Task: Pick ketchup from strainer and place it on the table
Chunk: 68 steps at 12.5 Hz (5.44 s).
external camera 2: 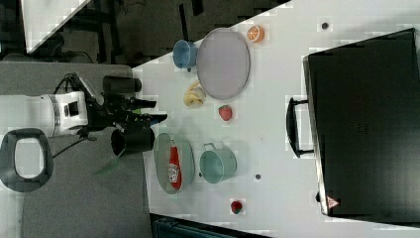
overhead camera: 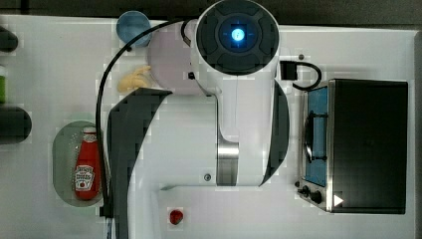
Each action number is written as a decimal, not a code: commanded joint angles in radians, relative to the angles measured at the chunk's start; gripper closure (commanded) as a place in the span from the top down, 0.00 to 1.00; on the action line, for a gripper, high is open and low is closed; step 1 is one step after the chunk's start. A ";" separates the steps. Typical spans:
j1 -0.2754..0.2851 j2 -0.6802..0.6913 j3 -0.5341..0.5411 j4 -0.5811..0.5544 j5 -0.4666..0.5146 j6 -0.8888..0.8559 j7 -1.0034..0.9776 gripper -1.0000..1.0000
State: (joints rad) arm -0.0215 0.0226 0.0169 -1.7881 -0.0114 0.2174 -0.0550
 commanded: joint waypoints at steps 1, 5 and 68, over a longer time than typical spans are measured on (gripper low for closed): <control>-0.096 -0.243 0.025 -0.109 0.046 -0.118 -0.025 0.79; -0.057 -0.233 0.096 -0.110 0.050 -0.116 -0.025 1.00; -0.289 0.100 0.636 0.029 0.002 0.016 0.041 0.60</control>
State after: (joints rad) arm -0.2664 0.1444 0.6606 -1.7754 -0.0065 0.2408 0.0572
